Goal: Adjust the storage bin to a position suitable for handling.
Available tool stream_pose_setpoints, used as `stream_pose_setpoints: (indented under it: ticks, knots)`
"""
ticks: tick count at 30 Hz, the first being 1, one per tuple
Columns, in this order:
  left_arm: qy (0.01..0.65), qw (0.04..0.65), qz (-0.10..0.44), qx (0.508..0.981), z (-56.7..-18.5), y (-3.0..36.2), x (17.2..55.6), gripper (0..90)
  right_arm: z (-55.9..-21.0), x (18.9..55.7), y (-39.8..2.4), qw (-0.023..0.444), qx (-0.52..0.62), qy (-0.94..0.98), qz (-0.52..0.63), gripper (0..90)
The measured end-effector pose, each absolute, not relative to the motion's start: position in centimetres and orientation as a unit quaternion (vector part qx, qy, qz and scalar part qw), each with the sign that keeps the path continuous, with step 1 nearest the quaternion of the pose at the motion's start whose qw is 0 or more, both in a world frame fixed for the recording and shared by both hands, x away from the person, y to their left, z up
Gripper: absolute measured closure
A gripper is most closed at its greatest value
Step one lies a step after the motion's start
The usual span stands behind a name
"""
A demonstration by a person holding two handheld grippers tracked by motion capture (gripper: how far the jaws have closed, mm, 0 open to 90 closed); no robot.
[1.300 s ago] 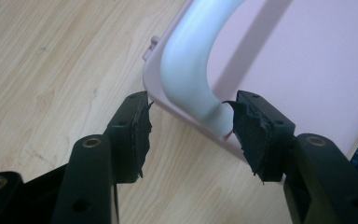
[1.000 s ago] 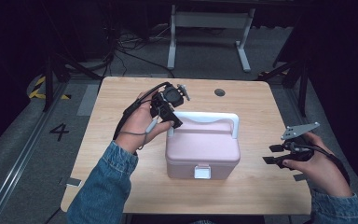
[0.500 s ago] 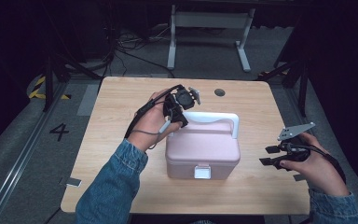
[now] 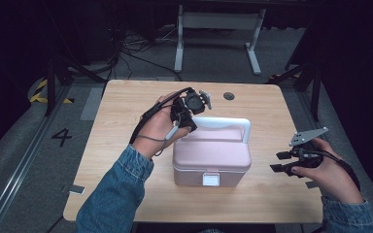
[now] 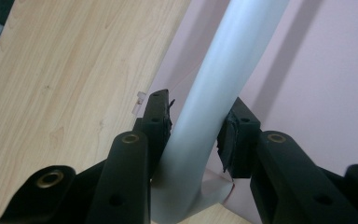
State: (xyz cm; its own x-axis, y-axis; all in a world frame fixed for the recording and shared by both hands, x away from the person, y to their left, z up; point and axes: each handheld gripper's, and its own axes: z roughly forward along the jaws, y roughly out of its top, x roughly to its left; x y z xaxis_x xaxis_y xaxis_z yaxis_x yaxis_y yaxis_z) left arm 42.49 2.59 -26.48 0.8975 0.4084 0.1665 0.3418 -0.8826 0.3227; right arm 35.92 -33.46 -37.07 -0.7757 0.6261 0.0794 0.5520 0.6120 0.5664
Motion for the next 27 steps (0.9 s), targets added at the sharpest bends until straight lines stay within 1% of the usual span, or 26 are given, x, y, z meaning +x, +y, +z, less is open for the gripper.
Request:
stream_pose_setpoints:
  ticks: [8, 12, 17, 20, 27]
  knots:
    - [0.195, 0.159, 0.116, 0.961, -25.1, 2.9, 42.4, 68.4, -37.1, 35.9, -33.6, 0.063, 0.331, 0.894, 0.294, 43.6]
    - [0.194, 0.154, 0.118, 0.962, -24.5, 2.9, 42.5, 68.3, -37.0, 36.0, -33.7, 0.066, 0.332, 0.893, 0.296, 43.6]
    - [0.198, 0.153, 0.114, 0.962, -24.2, 2.9, 42.9, 67.9, -36.8, 35.9, -33.7, 0.075, 0.334, 0.891, 0.298, 44.8]
    - [0.204, 0.166, 0.113, 0.958, -24.2, 3.1, 43.1, 67.7, -36.5, 35.7, -33.4, 0.076, 0.329, 0.890, 0.306, 45.1]
    - [0.204, 0.169, 0.107, 0.958, -23.9, 3.3, 43.7, 66.8, -36.3, 35.6, -33.4, 0.078, 0.327, 0.889, 0.310, 45.3]
